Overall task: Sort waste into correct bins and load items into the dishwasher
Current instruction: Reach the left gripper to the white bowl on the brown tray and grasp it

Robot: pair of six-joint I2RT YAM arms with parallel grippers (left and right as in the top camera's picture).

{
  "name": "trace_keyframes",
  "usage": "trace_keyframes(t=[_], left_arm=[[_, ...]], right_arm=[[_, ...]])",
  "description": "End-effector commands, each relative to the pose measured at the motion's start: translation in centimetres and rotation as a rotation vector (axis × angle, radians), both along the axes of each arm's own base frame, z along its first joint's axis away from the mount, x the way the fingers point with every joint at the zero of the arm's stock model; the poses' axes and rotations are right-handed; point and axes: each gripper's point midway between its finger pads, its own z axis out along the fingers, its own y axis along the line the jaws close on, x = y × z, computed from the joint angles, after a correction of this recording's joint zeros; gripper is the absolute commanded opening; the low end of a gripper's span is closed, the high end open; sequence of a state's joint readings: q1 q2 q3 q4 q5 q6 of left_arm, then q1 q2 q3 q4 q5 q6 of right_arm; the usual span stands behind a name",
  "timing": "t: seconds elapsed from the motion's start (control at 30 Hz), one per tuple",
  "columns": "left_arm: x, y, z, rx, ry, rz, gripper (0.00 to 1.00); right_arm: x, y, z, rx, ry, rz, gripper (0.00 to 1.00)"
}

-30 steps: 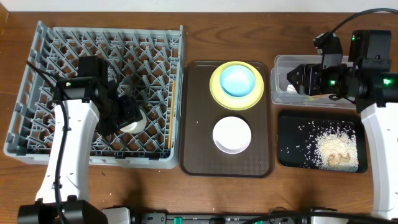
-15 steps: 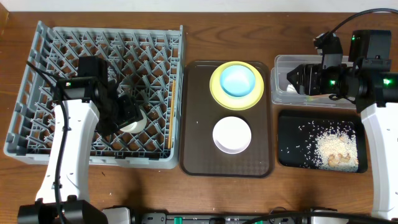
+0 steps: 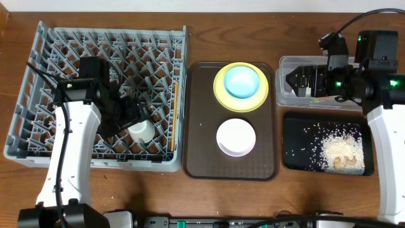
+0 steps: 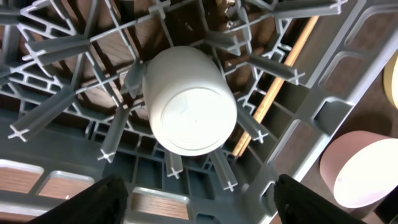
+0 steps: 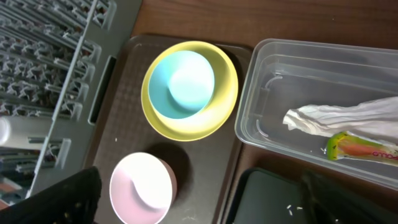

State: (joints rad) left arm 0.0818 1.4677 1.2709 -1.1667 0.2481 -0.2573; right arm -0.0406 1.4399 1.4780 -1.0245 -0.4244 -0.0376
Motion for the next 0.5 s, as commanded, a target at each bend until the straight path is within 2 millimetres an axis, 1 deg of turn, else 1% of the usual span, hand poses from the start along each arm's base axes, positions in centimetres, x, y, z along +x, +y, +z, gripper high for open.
trace_keyframes(t=[0.0,0.03,0.1,0.2,0.23,0.27,0.33,0.37,0.47], left_arm=[[0.3,-0.3,0.7,0.007,-0.027,-0.023,0.74],[0.3,-0.5,0.8,0.005,-0.031,-0.029,0.74],[0.6,-1.8,1.0,-0.002,-0.048,-0.072,0.71],[1.1,-4.8,1.2,-0.004,-0.086,-0.176,0.69],[1.3,-6.4,1.3,-0.008,-0.108,-0.223,0.69],[1.4,-8.8,1.5,-0.016,-0.14,-0.289,0.69],[1.3,-11.7,1.7,-0.028,-0.179,-0.377,0.69],[1.1,-13.6,1.9,-0.038,-0.203,-0.426,0.69],[0.3,-17.9,2.4,-0.068,-0.259,-0.532,0.69]], right_arm=[[0.1,-0.2,0.0,-0.005,0.0,-0.002,0.99],[0.1,-0.2,0.0,-0.004,0.0,-0.001,0.99],[0.1,-0.2,0.0,-0.004,0.0,-0.002,0.99],[0.1,-0.2,0.0,-0.004,0.0,-0.001,0.99],[0.1,-0.2,0.0,-0.004,0.0,-0.001,0.99],[0.1,-0.2,0.0,-0.004,0.0,-0.002,0.99],[0.1,-0.2,0.0,-0.004,0.0,-0.001,0.99],[0.1,-0.2,0.0,-0.004,0.0,-0.001,0.99],[0.1,-0.2,0.0,-0.004,0.0,-0.001,0.99]])
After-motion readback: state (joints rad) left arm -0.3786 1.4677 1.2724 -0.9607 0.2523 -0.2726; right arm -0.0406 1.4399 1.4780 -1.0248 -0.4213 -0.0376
